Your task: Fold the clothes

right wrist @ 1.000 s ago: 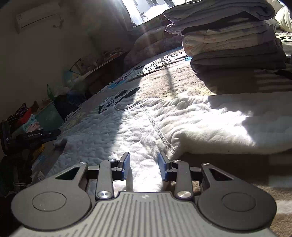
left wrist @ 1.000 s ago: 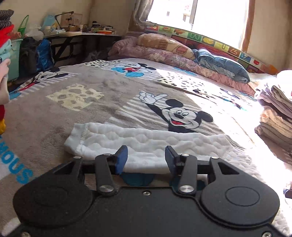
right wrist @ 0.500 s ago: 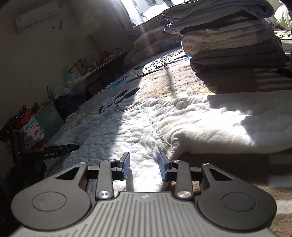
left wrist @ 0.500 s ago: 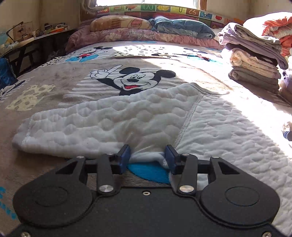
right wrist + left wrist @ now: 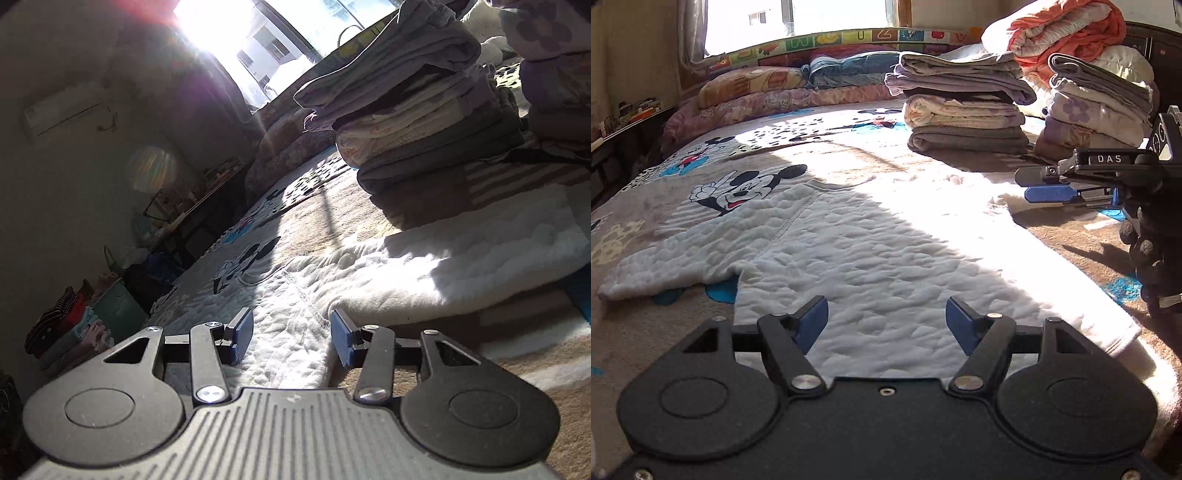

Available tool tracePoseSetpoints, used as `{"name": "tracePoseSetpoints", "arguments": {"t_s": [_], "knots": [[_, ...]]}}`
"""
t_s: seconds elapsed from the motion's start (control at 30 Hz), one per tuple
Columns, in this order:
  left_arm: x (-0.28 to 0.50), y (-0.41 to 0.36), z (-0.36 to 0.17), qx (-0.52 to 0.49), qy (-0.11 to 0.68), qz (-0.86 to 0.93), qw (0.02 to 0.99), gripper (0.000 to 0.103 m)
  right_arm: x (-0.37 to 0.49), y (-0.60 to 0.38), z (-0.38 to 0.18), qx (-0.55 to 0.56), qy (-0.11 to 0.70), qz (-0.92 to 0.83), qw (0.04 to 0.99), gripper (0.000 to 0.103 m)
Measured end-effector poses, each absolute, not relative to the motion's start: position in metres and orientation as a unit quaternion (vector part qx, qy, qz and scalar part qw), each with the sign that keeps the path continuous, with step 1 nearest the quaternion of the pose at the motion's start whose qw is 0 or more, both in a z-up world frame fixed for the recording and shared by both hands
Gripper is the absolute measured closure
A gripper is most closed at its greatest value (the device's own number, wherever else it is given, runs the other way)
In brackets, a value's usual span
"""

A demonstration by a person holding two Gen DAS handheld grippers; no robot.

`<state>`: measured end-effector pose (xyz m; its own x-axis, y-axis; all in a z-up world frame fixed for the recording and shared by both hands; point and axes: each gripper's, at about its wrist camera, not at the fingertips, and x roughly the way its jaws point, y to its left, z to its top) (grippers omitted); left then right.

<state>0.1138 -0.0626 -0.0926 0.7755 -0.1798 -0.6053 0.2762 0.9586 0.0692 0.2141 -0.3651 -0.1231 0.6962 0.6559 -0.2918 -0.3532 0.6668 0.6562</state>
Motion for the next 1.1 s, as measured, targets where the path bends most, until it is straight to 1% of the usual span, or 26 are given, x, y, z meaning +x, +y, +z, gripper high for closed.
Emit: {"name": "tracePoseSetpoints", "arguments": {"t_s": [0.1, 0.27, 0.4, 0.47, 0.53, 0.6, 0.67, 0.7, 0.73, 0.77, 0.8, 0.83, 0.87, 0.93, 1.03, 1.1], "knots": [[0.103, -0.077, -0.098, 0.084, 0.31, -0.136, 0.937, 0.033, 0.196, -0.379, -0.123, 0.3, 0.255, 0.263, 0.881, 0.054], [0.09, -0.082, -0.104, 0.041, 0.309, -0.136, 0.94, 0.033, 0.161, -0.387, -0.133, 0.297, 0.27, 0.227, 0.887, 0.054], [0.086, -0.084, -0.126, 0.044, 0.313, -0.126, 0.94, 0.033, 0.125, -0.378, -0.138, 0.284, 0.286, 0.226, 0.887, 0.054], [0.084, -0.087, -0.136, 0.054, 0.313, -0.122, 0.94, 0.029, 0.109, -0.367, -0.139, 0.276, 0.295, 0.23, 0.885, 0.054], [0.082, -0.092, -0.138, 0.068, 0.303, -0.115, 0.944, 0.028, 0.096, -0.356, -0.14, 0.268, 0.304, 0.227, 0.885, 0.053], [0.081, -0.089, -0.135, 0.056, 0.307, -0.116, 0.943, 0.026, 0.087, -0.343, -0.144, 0.243, 0.32, 0.209, 0.892, 0.053], [0.08, -0.085, -0.132, 0.047, 0.312, -0.12, 0.941, 0.024, 0.076, -0.325, -0.143, 0.171, 0.323, 0.183, 0.913, 0.064], [0.08, -0.084, -0.132, 0.046, 0.314, -0.12, 0.941, 0.023, 0.072, -0.318, -0.142, 0.142, 0.323, 0.172, 0.92, 0.065], [0.079, -0.083, -0.133, 0.047, 0.315, -0.118, 0.941, 0.02, 0.069, -0.315, -0.141, 0.141, 0.322, 0.165, 0.921, 0.065], [0.079, -0.083, -0.133, 0.043, 0.319, -0.115, 0.94, 0.015, 0.067, -0.317, -0.142, 0.158, 0.319, 0.163, 0.92, 0.063], [0.079, -0.082, -0.132, 0.038, 0.326, -0.115, 0.937, 0.013, 0.065, -0.319, -0.143, 0.177, 0.316, 0.162, 0.918, 0.061], [0.08, -0.082, -0.131, 0.033, 0.335, -0.119, 0.934, 0.007, 0.064, -0.325, -0.143, 0.207, 0.31, 0.163, 0.914, 0.057], [0.08, -0.082, -0.129, 0.029, 0.343, -0.128, 0.93, 0.0, 0.064, -0.33, -0.143, 0.231, 0.303, 0.164, 0.91, 0.056], [0.077, -0.08, -0.124, 0.024, 0.343, -0.145, 0.928, 0.0, 0.063, -0.333, -0.141, 0.236, 0.286, 0.16, 0.915, 0.055], [0.073, -0.075, -0.113, -0.006, 0.331, -0.142, 0.933, 0.001, 0.069, -0.329, -0.146, 0.236, 0.296, 0.169, 0.91, 0.053], [0.075, -0.073, -0.102, -0.018, 0.318, -0.138, 0.938, 0.001, 0.066, -0.323, -0.148, 0.214, 0.293, 0.17, 0.916, 0.053]]}}
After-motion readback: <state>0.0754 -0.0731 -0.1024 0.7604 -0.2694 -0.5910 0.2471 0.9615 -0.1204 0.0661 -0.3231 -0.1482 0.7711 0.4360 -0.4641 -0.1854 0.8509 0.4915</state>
